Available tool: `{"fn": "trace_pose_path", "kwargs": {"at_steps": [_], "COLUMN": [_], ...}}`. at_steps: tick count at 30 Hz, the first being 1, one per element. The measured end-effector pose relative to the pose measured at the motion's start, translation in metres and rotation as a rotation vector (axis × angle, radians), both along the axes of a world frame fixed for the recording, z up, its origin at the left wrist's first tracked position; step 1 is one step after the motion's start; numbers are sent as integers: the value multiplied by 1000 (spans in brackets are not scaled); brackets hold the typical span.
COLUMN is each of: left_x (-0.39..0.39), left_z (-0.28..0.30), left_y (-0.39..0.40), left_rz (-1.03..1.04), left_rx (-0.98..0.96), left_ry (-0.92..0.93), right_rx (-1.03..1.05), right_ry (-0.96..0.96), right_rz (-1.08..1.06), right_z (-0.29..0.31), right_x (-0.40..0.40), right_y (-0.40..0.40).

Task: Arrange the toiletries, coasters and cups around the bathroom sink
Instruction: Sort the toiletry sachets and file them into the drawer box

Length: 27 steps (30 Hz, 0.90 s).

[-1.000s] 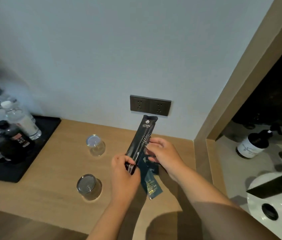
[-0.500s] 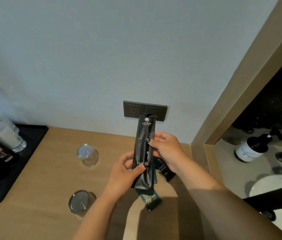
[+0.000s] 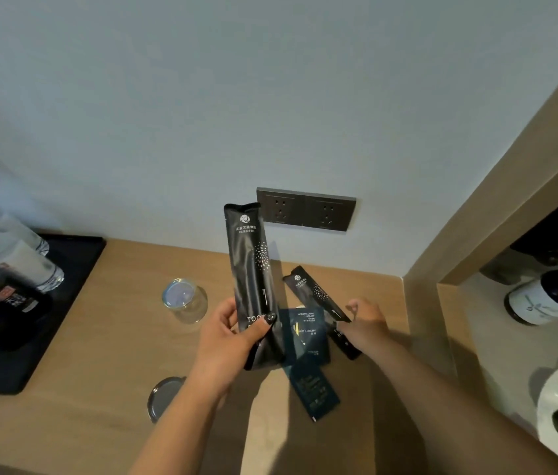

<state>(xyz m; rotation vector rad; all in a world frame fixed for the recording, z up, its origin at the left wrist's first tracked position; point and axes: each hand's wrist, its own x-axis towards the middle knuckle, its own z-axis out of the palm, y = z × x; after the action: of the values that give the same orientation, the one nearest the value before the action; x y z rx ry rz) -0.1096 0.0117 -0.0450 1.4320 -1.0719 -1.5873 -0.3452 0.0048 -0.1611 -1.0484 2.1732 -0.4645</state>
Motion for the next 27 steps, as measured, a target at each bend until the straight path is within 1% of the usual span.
{"fn": "trace_pose_path", "kwargs": {"at_steps": [4,8,12,18,19,23,27], "left_x": [9,18,24,31,32,36,36], "left_z": [3,5,4,6,7,15,27], "left_y": [-2,-4,-5,0,1,4,6], "left_rz": [2,17,37,27,21,-27,-90], "left_rx": [-39,-59,-66,-29,-24,-36,-105], "left_ry": [-32,-37,-18,12,19,42,67], "right_rx": [47,38,71,183,188,131,6], "right_ry": [173,254,227,227,203,124,73], "right_rz": [79,103,71,44,20,-63,-112], "right_z": [-26,-34,-33,-28,-29,-20,16], "right_x": [3,4,2,3,5,13,20], "right_y": [3,6,3,6,9,29,53]}}
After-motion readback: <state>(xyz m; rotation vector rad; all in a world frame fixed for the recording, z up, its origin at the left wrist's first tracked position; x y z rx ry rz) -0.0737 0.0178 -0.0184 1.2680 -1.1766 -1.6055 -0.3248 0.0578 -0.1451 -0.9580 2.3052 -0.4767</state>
